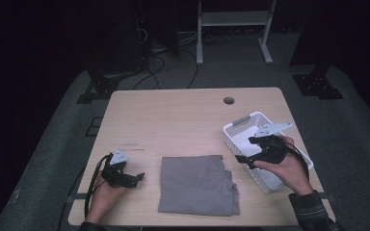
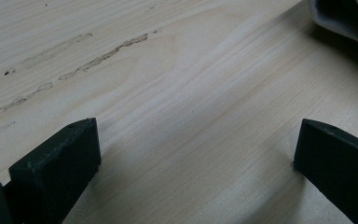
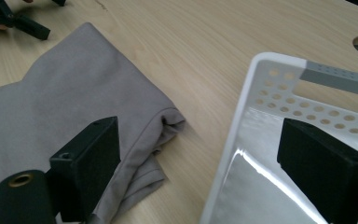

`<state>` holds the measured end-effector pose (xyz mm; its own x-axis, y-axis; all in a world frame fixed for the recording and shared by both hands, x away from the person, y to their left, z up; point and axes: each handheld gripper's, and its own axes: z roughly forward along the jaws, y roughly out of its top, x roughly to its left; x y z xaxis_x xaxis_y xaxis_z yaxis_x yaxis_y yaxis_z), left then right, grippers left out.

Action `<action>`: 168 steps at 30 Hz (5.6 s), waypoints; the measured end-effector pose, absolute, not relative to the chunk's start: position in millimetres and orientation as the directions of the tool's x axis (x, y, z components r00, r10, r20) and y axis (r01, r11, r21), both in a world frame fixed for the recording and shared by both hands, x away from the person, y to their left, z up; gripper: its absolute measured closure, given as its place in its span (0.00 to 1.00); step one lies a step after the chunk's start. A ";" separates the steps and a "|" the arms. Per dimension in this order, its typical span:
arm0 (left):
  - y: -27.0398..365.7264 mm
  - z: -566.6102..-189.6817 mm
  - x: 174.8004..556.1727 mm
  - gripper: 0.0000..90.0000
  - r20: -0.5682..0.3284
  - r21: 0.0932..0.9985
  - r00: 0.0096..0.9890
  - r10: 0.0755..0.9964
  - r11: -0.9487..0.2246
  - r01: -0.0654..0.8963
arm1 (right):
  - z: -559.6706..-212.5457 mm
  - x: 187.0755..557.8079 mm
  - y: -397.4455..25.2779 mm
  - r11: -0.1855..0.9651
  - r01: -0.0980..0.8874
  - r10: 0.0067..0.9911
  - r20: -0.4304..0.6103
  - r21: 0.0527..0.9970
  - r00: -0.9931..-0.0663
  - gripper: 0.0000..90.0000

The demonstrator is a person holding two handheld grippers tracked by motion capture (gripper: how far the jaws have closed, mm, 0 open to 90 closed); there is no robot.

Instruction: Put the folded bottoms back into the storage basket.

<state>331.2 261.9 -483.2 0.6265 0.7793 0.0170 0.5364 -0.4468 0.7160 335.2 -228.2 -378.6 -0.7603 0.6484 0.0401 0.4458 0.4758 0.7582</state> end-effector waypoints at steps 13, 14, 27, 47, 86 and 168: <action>261.8 -483.2 331.1 0.00 0.015 0.716 0.626 0.780 -0.445 0.538 | -385.1 327.1 -196.0 0.530 0.407 0.580 0.032 0.744 -0.814 0.13; 261.8 -483.3 331.1 0.00 0.015 0.716 0.626 0.780 -0.445 0.538 | -386.0 326.5 -193.4 0.534 0.404 0.575 0.032 0.743 -0.818 0.13; 261.9 -483.3 331.1 0.00 0.015 0.716 0.626 0.780 -0.445 0.538 | -401.3 317.5 -157.9 0.593 0.373 0.488 0.050 0.714 -0.871 0.10; 261.9 -483.2 331.1 0.00 0.015 0.716 0.626 0.779 -0.446 0.538 | -440.2 303.2 -113.8 0.676 0.333 0.371 0.086 0.657 -0.925 0.08; 261.8 -483.4 331.0 0.00 0.015 0.716 0.626 0.780 -0.445 0.537 | -466.7 289.9 -92.4 0.736 0.263 0.350 -0.018 0.623 -0.937 0.35; 262.3 -482.9 331.6 0.00 0.017 0.714 0.632 0.775 -0.452 0.535 | -311.0 324.6 -172.8 0.366 0.352 0.512 0.129 0.861 -0.849 0.76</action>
